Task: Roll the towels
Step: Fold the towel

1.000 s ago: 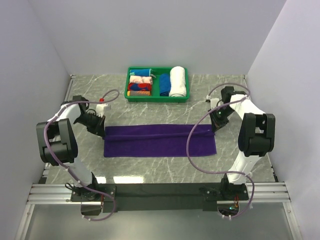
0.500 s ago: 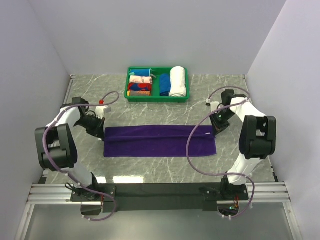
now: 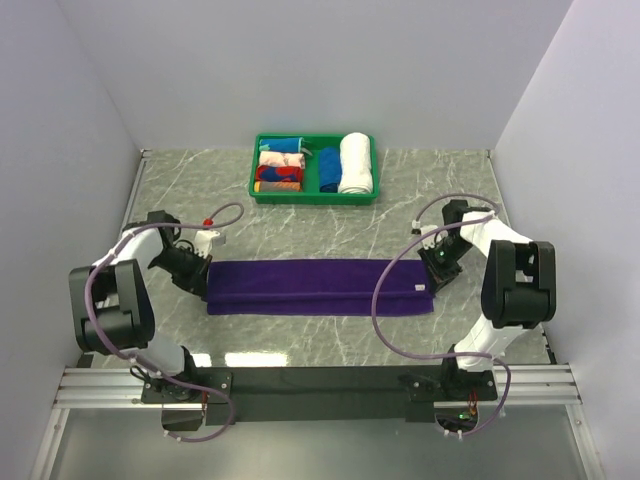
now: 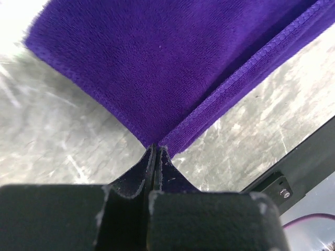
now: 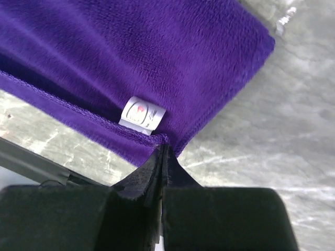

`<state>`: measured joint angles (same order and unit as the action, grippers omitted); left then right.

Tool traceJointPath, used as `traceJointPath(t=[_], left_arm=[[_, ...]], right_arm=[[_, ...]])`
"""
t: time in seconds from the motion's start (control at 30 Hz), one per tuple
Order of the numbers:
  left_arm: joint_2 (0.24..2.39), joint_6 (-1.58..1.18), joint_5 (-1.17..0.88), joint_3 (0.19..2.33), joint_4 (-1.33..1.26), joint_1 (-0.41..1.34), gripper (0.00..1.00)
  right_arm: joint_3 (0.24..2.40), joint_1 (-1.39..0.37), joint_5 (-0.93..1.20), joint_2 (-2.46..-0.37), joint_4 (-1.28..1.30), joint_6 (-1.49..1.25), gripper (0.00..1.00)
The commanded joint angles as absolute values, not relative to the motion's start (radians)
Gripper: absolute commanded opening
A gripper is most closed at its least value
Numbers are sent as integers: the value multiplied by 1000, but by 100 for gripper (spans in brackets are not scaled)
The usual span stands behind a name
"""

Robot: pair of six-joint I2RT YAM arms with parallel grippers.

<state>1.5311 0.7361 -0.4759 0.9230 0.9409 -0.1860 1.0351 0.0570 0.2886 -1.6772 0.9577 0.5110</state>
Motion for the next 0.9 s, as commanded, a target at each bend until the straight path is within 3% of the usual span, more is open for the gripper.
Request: traceJointPath(t=[0.0,0.27,0.63,0.87], left_arm=[[1555,732,-443,910,871,-183,1],[1583,716,-449,910,853,-178,1],[1491,791,-465,985,1028,-178,1],[1470,827,-454,954,1045,-178,1]], right_arm=[[1029,66,250,-1689,914,523,0],[1041,66,241,-1695,907,514,0],[1118,67,264,-1617,1012,560,0],[1057,67,238,-1615,994,595,0]])
